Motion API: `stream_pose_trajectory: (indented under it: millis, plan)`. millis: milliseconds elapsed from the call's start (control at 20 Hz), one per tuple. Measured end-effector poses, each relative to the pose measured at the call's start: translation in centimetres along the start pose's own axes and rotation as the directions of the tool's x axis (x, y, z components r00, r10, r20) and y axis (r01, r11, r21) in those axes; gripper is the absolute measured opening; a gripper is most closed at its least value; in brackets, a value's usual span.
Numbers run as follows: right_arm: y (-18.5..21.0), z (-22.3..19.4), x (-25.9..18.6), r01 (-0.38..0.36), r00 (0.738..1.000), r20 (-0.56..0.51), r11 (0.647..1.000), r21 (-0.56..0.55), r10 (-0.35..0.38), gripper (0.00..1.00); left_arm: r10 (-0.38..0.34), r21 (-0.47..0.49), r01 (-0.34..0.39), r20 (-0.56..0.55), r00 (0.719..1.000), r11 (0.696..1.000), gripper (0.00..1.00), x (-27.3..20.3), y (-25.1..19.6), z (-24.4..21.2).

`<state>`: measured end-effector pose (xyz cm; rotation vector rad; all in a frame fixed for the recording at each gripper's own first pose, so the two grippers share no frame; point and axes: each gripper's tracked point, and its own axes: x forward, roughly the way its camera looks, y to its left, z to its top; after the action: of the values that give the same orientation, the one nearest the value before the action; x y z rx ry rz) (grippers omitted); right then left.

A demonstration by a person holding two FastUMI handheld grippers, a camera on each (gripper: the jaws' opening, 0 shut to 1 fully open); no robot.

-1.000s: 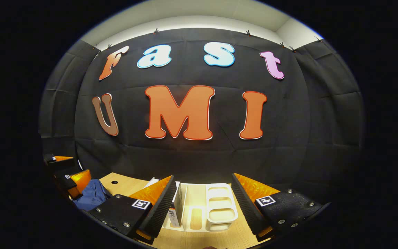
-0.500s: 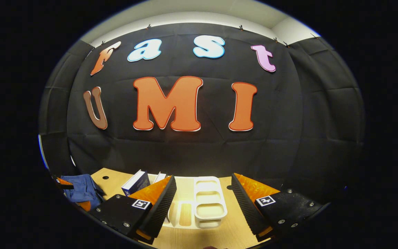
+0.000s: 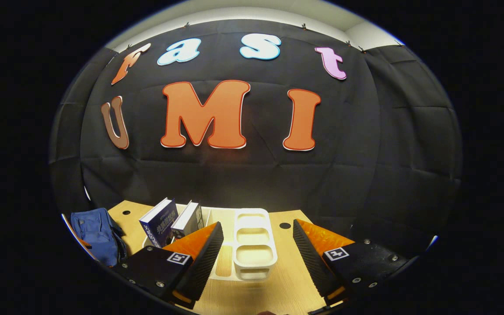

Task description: Open the schoolbag, grab two books from the bookshelf and put them into the schoolbag.

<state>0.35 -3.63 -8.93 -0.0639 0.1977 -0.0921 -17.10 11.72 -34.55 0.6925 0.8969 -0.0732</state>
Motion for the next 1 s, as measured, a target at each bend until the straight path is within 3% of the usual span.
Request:
stream_pose_trajectory:
  millis: [250,450,550,650,700,750,800,1000]
  plan:
    - [0.3,-0.2,0.0,-0.005,1.0,-0.016,1.0,-0.008,0.005,0.95,0.023,0.07,-0.016,-0.09,0.996,0.997,0.97,1.3,-0.8,-3.8]
    - [0.6,0.5,0.0,-0.007,1.0,0.0,1.0,-0.023,0.007,0.95,0.034,0.065,-0.023,-0.172,0.985,0.998,0.95,2.5,-0.3,-5.9]
    - [0.7,0.6,-0.1,-0.006,1.0,0.004,1.0,-0.029,0.006,0.95,0.032,0.062,-0.021,-0.183,0.983,0.998,0.89,3.0,-0.1,-6.2]
    - [0.6,0.4,-0.1,-0.002,1.0,0.002,0.999,-0.037,0.002,0.95,0.02,0.058,-0.008,-0.206,0.978,0.998,0.61,3.0,-0.4,-6.6]
    - [0.6,0.3,-0.1,-0.002,1.0,0.0,0.999,-0.04,0.001,0.95,0.025,0.061,-0.012,-0.21,0.977,0.998,0.64,3.1,-0.2,-6.3]
    - [0.6,0.3,-0.1,-0.003,1.0,-0.003,0.999,-0.042,0.002,0.95,0.024,0.061,-0.011,-0.213,0.977,0.998,0.36,2.8,0.0,-6.2]
    - [0.6,0.2,-0.1,-0.002,1.0,-0.004,0.999,-0.044,0.002,0.95,0.024,0.058,-0.012,-0.208,0.978,0.998,0.19,2.8,0.1,-5.8]
    - [1.3,0.2,-0.1,-0.02,1.0,-0.015,0.999,-0.044,0.02,0.95,0.01,0.007,-0.009,-0.198,0.98,1.0,0.06,1.7,2.0,-4.1]
